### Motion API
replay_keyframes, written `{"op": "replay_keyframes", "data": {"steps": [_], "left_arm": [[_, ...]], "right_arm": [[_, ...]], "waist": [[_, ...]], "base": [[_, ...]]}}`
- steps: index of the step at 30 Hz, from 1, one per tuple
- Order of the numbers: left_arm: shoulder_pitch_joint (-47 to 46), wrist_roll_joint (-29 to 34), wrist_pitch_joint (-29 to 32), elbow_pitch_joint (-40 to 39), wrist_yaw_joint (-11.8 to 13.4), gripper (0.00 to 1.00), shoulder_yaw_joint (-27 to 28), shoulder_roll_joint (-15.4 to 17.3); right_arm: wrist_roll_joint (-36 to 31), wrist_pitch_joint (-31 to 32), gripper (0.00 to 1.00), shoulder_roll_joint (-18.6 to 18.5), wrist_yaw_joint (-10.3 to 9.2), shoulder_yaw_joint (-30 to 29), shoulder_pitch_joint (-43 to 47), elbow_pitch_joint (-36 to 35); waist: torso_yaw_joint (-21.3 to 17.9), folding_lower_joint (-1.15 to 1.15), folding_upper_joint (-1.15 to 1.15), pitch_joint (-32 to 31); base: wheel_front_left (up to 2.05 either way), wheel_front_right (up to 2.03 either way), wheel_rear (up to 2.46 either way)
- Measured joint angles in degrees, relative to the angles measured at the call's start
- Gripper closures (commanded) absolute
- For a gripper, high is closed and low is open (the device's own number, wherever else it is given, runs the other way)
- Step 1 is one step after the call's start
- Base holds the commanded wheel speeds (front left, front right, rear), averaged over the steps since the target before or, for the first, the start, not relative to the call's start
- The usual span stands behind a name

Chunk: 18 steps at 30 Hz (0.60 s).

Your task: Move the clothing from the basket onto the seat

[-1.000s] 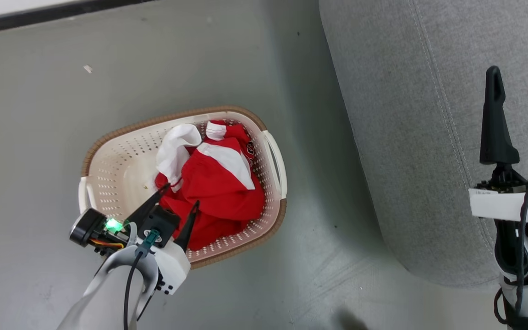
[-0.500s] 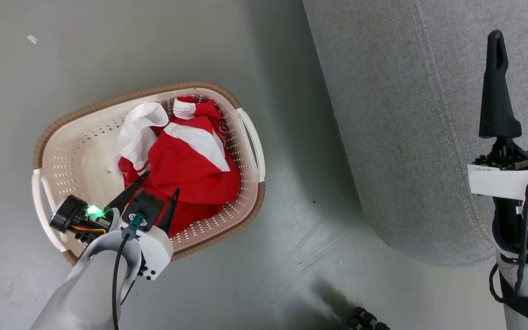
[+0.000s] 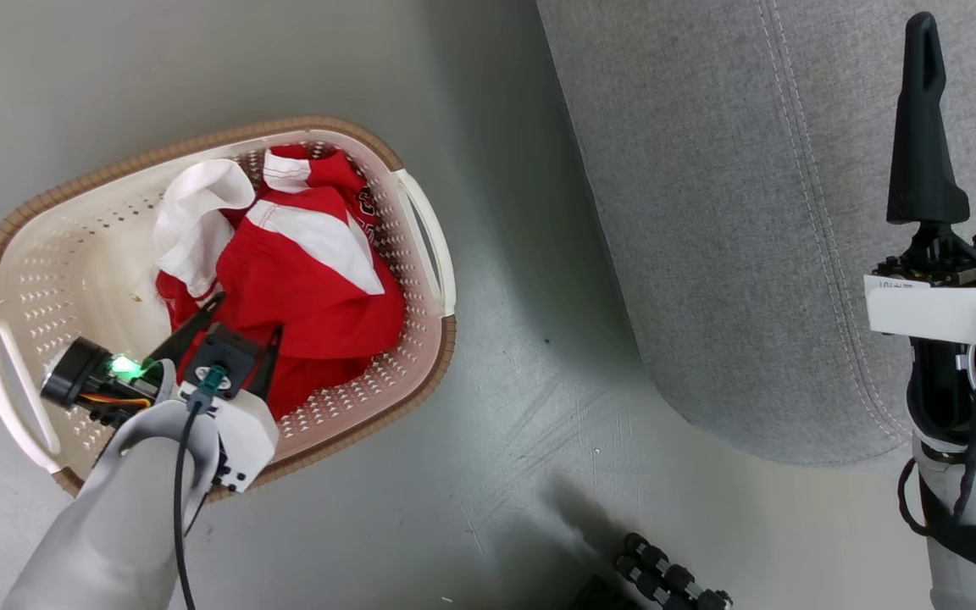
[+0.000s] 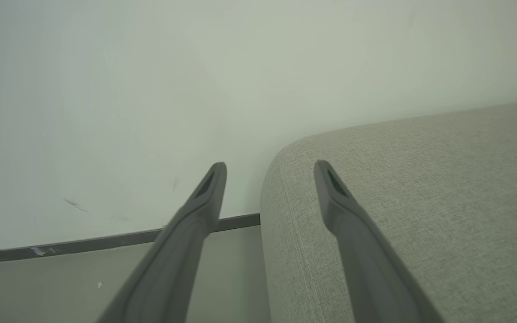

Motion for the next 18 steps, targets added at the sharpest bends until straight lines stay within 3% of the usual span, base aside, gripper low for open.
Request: {"op": "replay_keyframes", "data": {"steps": [9,14,15,16,18], "left_arm": [[-2.3,0.0,0.9,2.3,1.2,0.0,1.4,1.8],[-3.1,-0.2,0.8,2.3,1.0,0.0,1.5,1.1],[-3.5,-0.3,0.7,2.3,0.7,0.14,1.5,0.8],[-3.9,-0.5,0.6,2.3,0.5,0.54,1.5,0.6],[-4.6,-0.6,0.3,2.2,0.0,1.0,1.3,0.1]], "right_arm": [[1.7,0.0,0.0,0.0,0.0,0.3,-1.8,0.4],[2.1,0.0,0.0,0.0,0.0,0.8,-2.7,0.6],[2.2,0.0,0.0,0.0,0.0,0.9,-2.7,0.7],[2.5,0.0,0.0,0.0,0.0,1.0,-2.9,0.8],[2.9,0.0,0.0,0.0,0.0,1.2,-3.7,1.0]], "waist": [[-1.8,0.0,0.0,2.9],[-2.4,0.0,0.0,4.0],[-2.5,0.0,0.0,4.2],[-2.7,0.0,0.0,4.4],[-2.9,0.0,0.0,4.7]], "base": [[0.0,0.0,0.0],[0.0,0.0,0.0],[0.0,0.0,0.0],[0.0,0.0,0.0],[0.0,0.0,0.0]]}}
